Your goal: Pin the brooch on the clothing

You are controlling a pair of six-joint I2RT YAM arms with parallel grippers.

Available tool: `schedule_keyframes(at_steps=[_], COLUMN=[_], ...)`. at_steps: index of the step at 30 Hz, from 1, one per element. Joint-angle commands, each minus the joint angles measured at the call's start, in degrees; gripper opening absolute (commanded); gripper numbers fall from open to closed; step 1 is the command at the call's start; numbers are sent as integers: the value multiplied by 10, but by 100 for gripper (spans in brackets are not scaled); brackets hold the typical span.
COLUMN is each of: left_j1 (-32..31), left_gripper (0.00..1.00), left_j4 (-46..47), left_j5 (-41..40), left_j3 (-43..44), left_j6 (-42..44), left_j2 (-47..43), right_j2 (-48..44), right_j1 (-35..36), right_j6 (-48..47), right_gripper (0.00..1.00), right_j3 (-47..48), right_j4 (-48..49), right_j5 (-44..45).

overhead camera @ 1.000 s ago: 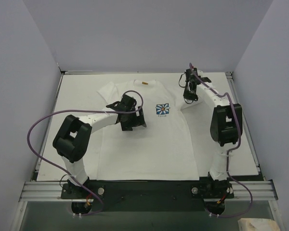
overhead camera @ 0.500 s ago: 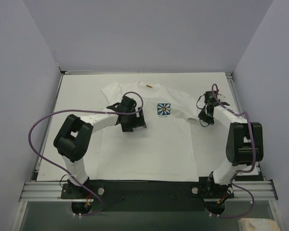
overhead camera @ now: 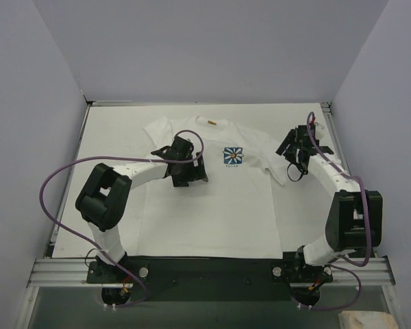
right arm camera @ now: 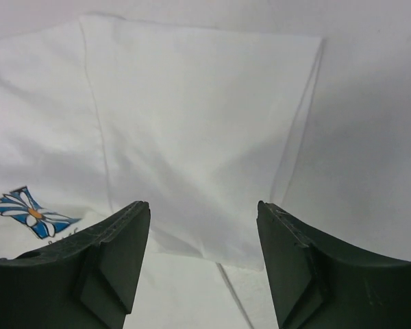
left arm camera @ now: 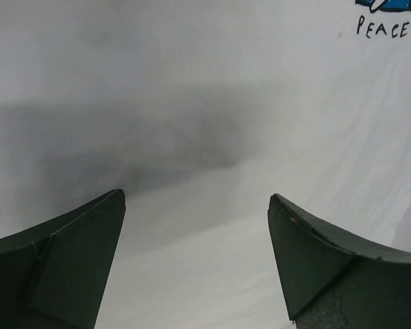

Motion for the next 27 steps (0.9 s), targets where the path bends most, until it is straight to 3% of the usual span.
schedule_keyframes(at_steps=[1, 3, 10, 20, 27], left_j1=[11, 25, 87, 116, 115], left_gripper=[94, 92, 77, 76, 72], left_j4=[20, 10, -1, -27, -51], left_j5=[-10, -8, 5, 44, 45], left_j3=[31, 56, 132, 310, 431], left_j6=[26, 40, 80, 96, 98], left_j2=[-34, -30, -3, 124, 209], right_j2=[52, 108, 265, 431, 494], right_j1=[3, 5, 18, 28, 15], right_j6=[-29, -32, -45, -52, -24], right_gripper=[62, 56, 1, 0, 0], right_j3=[81, 116, 268, 454, 553], right_j4=[21, 4, -51, -144, -176], right_j5=[-11, -23, -68, -70, -92])
